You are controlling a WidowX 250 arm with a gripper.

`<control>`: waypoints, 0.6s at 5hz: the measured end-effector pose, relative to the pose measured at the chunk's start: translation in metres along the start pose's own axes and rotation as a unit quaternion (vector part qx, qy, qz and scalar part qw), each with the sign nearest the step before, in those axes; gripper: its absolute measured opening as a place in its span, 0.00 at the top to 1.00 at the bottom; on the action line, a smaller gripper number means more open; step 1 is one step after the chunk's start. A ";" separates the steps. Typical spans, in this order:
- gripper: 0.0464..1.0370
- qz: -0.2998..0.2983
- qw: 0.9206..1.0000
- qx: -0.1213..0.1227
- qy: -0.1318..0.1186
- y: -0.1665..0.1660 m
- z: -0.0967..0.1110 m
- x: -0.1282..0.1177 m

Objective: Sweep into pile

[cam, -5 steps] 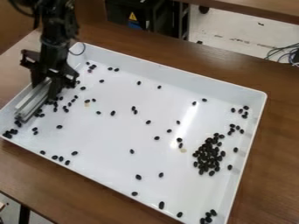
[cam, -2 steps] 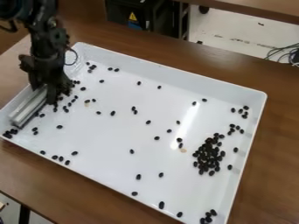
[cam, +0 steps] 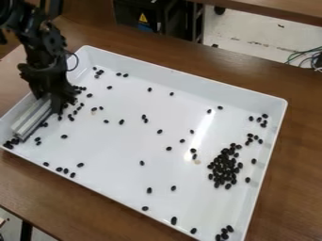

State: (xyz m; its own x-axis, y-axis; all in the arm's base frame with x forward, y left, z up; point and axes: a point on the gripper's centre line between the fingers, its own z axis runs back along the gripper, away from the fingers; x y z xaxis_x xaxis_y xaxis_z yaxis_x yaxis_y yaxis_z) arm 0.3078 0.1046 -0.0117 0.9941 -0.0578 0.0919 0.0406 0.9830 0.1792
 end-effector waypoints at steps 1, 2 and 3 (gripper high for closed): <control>0.68 -0.029 0.999 -0.025 0.026 -0.046 0.005 0.018; 0.68 -0.055 0.996 -0.061 0.042 -0.097 0.013 0.027; 0.68 -0.089 0.992 -0.085 0.036 -0.142 0.021 0.024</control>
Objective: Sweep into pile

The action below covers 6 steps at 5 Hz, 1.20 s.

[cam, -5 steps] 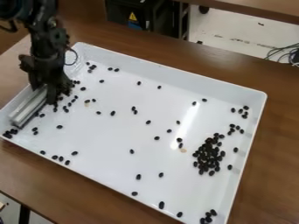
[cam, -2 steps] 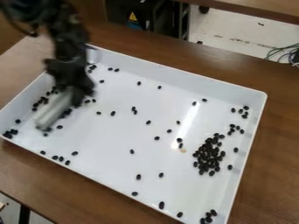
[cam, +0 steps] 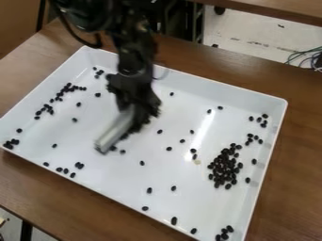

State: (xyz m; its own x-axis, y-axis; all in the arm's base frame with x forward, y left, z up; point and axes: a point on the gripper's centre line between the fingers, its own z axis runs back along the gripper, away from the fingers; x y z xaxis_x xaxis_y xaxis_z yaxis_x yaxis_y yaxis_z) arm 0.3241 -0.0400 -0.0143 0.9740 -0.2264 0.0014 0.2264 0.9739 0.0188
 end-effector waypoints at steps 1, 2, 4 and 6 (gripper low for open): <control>0.68 -0.029 0.999 -0.012 0.006 -0.058 0.005 -0.004; 0.68 -0.022 0.999 -0.012 0.024 -0.102 0.013 -0.012; 0.68 0.070 0.997 0.020 0.006 -0.062 0.055 0.007; 0.68 0.309 0.949 0.069 0.003 0.042 0.047 -0.006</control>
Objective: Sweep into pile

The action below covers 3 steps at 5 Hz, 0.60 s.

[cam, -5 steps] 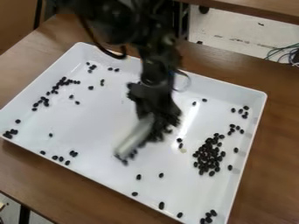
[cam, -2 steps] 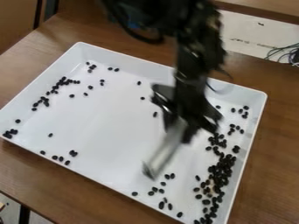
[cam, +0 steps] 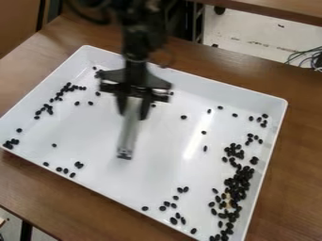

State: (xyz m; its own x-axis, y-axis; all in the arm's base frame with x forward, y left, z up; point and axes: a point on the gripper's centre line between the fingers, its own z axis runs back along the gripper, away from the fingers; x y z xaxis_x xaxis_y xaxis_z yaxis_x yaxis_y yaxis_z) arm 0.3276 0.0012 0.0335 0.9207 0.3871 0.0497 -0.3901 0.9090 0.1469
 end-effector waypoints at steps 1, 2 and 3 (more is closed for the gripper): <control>0.68 0.129 0.991 -0.004 0.029 0.055 -0.024 -0.003; 0.68 0.250 0.968 -0.010 0.026 0.106 -0.033 -0.009; 0.68 0.368 0.929 -0.025 0.022 0.146 -0.040 -0.004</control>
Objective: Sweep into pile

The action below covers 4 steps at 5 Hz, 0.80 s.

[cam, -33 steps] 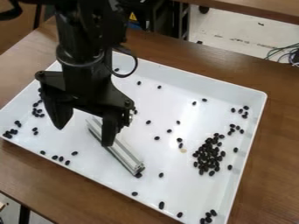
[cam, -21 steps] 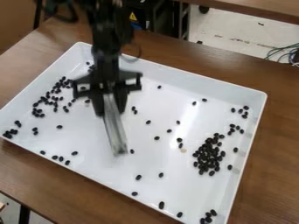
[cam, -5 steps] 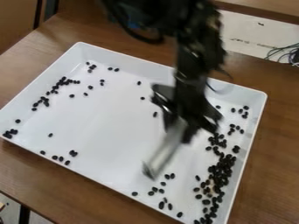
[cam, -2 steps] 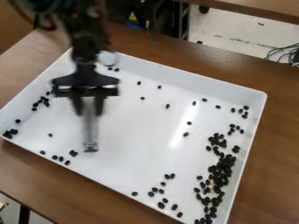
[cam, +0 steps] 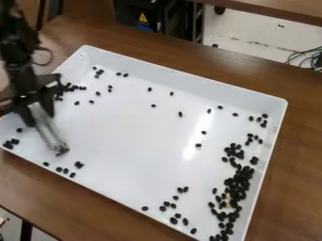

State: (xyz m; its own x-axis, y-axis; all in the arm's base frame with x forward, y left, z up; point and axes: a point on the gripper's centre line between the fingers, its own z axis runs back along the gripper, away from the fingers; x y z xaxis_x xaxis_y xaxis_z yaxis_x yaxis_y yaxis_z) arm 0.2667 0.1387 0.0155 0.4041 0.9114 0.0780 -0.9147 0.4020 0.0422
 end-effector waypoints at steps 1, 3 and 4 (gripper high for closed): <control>0.68 0.129 0.991 0.022 0.002 0.017 -0.014 -0.012; 0.68 0.217 0.975 0.047 0.021 0.011 -0.025 -0.009; 0.68 0.145 0.987 0.060 0.021 -0.015 -0.025 0.008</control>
State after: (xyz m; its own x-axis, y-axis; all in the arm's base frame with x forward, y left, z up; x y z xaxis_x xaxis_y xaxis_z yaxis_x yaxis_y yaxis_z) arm 0.2834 0.1420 -0.0094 0.1231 0.9904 0.0623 -0.9833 0.1132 0.1427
